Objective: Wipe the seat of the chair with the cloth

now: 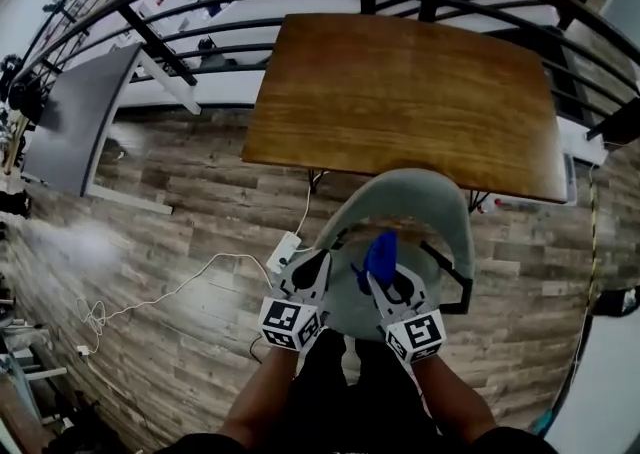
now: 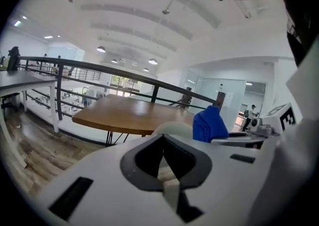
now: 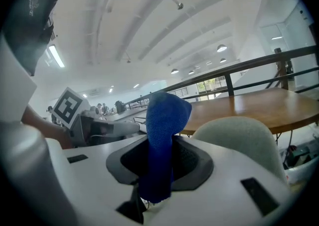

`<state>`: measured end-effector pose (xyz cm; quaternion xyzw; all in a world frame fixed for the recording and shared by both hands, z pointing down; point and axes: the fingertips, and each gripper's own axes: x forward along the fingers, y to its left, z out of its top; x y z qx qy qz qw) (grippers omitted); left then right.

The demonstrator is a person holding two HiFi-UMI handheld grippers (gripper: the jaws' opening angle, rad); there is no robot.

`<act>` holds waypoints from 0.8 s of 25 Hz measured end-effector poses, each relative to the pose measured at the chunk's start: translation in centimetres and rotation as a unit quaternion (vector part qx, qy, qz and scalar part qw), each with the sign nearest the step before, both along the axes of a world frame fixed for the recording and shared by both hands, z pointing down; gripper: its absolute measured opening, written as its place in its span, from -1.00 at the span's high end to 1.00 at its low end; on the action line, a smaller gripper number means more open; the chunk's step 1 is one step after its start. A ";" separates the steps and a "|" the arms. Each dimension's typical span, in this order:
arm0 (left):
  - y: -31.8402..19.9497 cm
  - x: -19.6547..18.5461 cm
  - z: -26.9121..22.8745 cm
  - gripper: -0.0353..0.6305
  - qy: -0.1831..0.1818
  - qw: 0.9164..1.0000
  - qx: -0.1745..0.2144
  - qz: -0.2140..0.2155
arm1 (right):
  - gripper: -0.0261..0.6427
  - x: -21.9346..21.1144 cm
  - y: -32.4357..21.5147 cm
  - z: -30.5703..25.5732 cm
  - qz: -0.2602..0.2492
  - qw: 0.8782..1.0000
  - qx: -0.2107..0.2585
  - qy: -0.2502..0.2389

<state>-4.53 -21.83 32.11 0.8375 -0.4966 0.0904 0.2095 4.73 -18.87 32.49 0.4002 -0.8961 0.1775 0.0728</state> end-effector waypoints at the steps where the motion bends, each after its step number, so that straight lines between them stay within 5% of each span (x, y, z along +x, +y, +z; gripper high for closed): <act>1: -0.2 -0.2 0.7 0.87 0.004 1.000 -0.005 -0.003 | 0.60 -0.2 -0.2 0.6 0.002 1.000 -0.001 0.000; 6: -1.2 -1.5 5.4 0.87 0.023 0.999 -0.037 -0.030 | 0.60 -1.6 -1.5 5.3 0.005 1.000 -0.019 0.013; 20: 2.1 0.0 19.1 0.87 0.021 0.992 -0.121 -0.002 | 0.60 -4.0 -0.3 18.8 -0.001 0.993 -0.117 0.021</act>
